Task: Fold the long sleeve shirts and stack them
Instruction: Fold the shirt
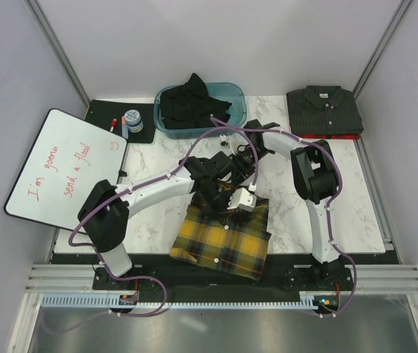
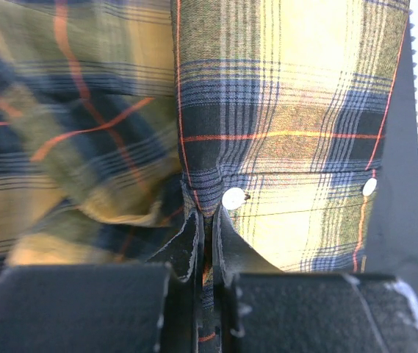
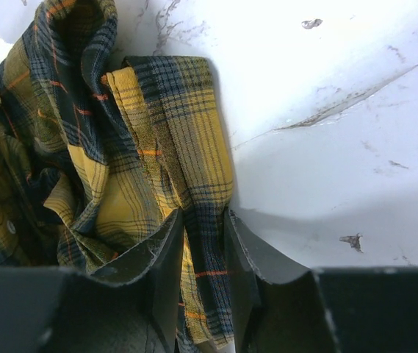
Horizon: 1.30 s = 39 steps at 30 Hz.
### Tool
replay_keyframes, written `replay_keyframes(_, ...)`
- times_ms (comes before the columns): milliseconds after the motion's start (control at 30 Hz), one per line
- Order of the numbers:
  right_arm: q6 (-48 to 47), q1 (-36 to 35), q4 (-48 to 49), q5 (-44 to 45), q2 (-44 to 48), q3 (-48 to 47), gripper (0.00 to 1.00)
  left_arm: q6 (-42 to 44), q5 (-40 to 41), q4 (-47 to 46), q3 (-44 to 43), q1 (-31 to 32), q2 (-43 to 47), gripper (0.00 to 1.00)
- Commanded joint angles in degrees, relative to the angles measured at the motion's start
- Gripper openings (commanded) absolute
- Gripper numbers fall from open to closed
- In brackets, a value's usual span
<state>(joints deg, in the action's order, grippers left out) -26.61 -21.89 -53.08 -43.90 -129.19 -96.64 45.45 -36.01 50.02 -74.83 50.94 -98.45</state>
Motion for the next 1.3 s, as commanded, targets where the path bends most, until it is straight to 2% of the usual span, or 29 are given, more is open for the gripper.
replay_keyframes(0,-2.13,-0.17,0.70,1.01,0.16,1.45,0.36,5.69,2.44,-0.01,-4.80,-1.89,1.25,0.02)
replay_keyframes(467,-4.15,-0.17,-0.97,-0.66,1.04,1.81,0.33,13.96,7.35,-4.31,-13.94,-7.34,-6.40,0.02)
replay_keyframes(733,-5.29,-0.17,-2.03,-1.01,0.95,1.19,0.31,15.54,9.03,-10.28,-13.85,-8.84,-7.37,0.02)
replay_keyframes(1000,-5.91,-0.08,-2.38,-0.66,-0.36,-0.48,0.31,16.51,8.41,-12.49,-12.80,-8.75,-8.86,0.02)
replay_keyframes(1267,-6.26,0.00,-2.47,0.92,-1.07,-2.49,0.30,17.13,11.57,-18.72,-9.55,-9.71,-12.19,0.02)
